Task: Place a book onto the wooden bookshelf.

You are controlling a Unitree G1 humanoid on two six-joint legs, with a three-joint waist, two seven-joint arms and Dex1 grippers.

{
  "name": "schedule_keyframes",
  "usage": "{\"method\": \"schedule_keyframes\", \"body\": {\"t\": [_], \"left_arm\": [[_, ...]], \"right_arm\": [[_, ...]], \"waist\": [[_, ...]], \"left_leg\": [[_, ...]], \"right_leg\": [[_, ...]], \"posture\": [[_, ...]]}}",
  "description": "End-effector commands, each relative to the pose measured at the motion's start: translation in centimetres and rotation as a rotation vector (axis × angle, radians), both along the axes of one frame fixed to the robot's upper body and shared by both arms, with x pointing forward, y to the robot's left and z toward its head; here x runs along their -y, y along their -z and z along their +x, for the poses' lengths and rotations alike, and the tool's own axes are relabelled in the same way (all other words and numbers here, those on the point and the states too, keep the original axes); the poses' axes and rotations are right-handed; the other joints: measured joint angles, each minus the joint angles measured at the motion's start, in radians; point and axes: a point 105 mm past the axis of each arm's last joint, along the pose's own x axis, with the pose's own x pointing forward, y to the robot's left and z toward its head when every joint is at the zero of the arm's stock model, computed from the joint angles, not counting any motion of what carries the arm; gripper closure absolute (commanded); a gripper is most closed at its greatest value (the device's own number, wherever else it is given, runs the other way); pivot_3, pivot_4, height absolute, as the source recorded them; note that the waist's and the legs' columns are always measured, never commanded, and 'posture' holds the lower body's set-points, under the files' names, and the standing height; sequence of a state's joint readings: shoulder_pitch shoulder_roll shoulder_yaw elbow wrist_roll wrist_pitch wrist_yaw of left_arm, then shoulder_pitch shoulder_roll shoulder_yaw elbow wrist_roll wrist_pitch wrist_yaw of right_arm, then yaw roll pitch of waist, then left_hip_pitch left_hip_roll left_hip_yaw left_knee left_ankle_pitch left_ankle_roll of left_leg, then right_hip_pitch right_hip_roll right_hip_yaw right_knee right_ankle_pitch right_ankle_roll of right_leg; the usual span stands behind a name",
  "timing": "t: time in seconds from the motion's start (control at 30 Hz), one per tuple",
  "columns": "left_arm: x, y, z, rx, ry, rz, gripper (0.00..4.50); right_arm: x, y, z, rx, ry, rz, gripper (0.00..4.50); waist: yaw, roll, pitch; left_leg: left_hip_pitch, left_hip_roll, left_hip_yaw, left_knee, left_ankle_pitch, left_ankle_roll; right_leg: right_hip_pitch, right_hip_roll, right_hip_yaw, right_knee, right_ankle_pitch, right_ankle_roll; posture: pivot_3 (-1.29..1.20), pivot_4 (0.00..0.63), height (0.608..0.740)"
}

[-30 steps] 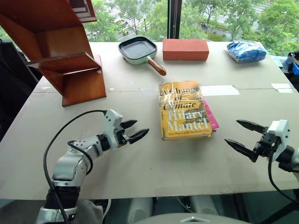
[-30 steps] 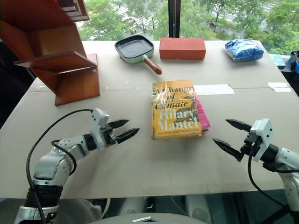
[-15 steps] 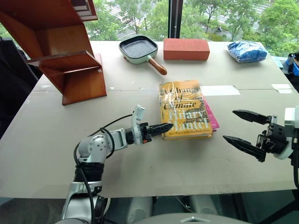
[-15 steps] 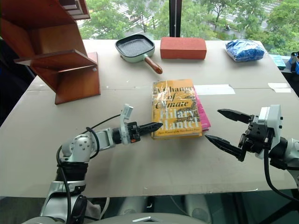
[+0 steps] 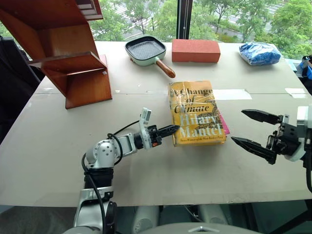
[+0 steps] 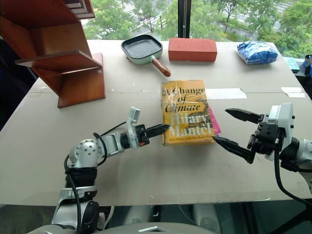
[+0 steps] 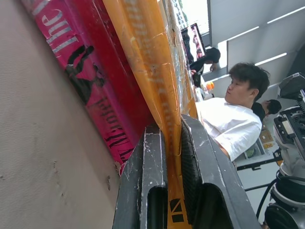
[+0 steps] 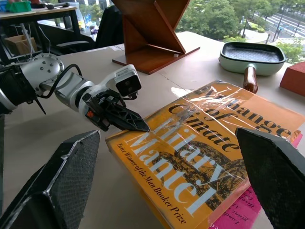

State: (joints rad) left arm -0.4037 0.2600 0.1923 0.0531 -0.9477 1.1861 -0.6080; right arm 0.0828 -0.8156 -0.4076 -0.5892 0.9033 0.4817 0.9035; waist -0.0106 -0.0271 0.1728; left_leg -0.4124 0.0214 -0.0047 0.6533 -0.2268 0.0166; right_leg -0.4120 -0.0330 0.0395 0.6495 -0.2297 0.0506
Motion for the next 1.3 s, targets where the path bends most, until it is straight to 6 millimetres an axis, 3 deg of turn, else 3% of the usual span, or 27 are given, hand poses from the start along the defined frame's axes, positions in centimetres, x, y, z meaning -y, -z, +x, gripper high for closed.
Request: {"method": "schedule_keyframes", "body": {"t": [0.03,0.13,0.2,0.27,0.33,0.4,0.47,0.6,0.73,0.97,1.3], "left_arm": [[-1.1,-3.6,1.1,0.142,-0.088,-0.051,4.46],[-3.0,-7.9,2.4,0.314,-0.186,-0.037,4.46],[-4.5,-11.5,3.2,0.529,-0.245,0.111,4.46],[-5.1,-13.8,3.3,0.698,-0.258,0.249,4.46],[-5.8,-17.0,3.6,1.023,-0.268,0.549,4.46],[-6.1,-19.0,3.7,1.275,-0.237,0.825,4.46],[-6.2,-20.0,3.8,1.425,-0.202,0.984,4.46],[-7.7,-24.0,4.4,1.780,-0.209,1.438,4.46],[-11.5,-25.1,5.3,1.833,-0.187,1.780,4.46],[-16.5,-26.2,5.0,1.776,-0.223,2.040,4.46],[-19.7,-28.0,4.3,1.682,-0.314,2.193,4.46]], "right_arm": [[-0.4,-1.2,0.0,0.036,-0.026,0.017,0.00],[-0.8,-2.0,0.4,0.053,-0.039,0.056,0.00],[-1.5,-2.5,0.9,0.077,-0.051,0.069,0.00],[-1.9,-2.9,1.5,0.095,-0.053,0.087,0.00],[-2.6,-3.5,2.7,0.123,-0.046,0.121,0.00],[-3.2,-4.0,3.5,0.141,-0.048,0.139,0.00],[-3.5,-4.3,3.9,0.148,-0.058,0.148,0.00],[-4.9,-6.2,5.1,0.203,-0.096,0.208,0.00],[-6.1,-7.7,5.9,0.222,-0.107,0.273,0.00],[-7.8,-8.6,5.9,0.185,-0.153,0.322,0.00],[-8.8,-9.6,6.2,0.182,-0.186,0.347,0.00]], "waist": [[-0.001,0.000,0.000],[-0.001,-0.001,0.001],[-0.001,-0.002,0.001],[-0.003,-0.003,0.002],[-0.003,-0.003,0.002],[-0.001,-0.001,0.003],[0.006,-0.001,0.003],[0.015,-0.001,0.005],[0.004,-0.001,0.005],[-0.002,0.000,0.006],[-0.002,0.000,0.006]], "left_leg": [[0.000,0.000,0.000,0.000,0.000,0.000],[-0.001,0.000,-0.001,0.000,0.000,0.000],[-0.001,0.000,-0.001,0.000,0.000,0.000],[-0.002,0.001,-0.002,0.000,0.000,0.000],[-0.001,0.000,-0.001,0.000,0.000,0.000],[-0.002,0.000,0.000,-0.002,0.000,0.000],[-0.003,-0.001,0.001,-0.003,0.000,0.000],[-0.006,-0.001,0.002,-0.003,0.000,0.000],[-0.006,0.000,0.002,-0.004,0.000,0.000],[-0.007,0.001,0.001,-0.004,0.000,0.000],[-0.007,0.001,0.001,-0.002,0.000,0.000]], "right_leg": [[0.000,0.000,0.000,0.000,0.000,0.000],[0.000,0.000,0.000,0.000,0.000,0.000],[-0.001,0.000,-0.002,0.000,0.001,0.000],[-0.002,0.002,-0.002,0.000,0.001,0.000],[-0.002,0.001,-0.001,0.000,0.002,0.000],[-0.002,0.001,0.000,-0.002,0.003,0.002],[-0.002,0.000,0.000,-0.005,0.003,0.001],[-0.004,-0.001,0.000,-0.008,0.003,0.002],[-0.005,0.000,0.000,-0.007,0.003,0.002],[-0.006,0.000,-0.002,-0.004,0.003,0.003],[-0.006,0.000,-0.002,-0.001,0.003,0.003]], "posture": [[0.00,0.150,0.740],[0.00,0.150,0.740],[0.00,0.150,0.740],[0.00,0.150,0.740],[0.00,0.150,0.740],[0.00,0.150,0.740],[0.00,0.150,0.740],[0.00,0.150,0.740],[0.00,0.150,0.740],[0.00,0.150,0.740],[0.00,0.150,0.740]]}}
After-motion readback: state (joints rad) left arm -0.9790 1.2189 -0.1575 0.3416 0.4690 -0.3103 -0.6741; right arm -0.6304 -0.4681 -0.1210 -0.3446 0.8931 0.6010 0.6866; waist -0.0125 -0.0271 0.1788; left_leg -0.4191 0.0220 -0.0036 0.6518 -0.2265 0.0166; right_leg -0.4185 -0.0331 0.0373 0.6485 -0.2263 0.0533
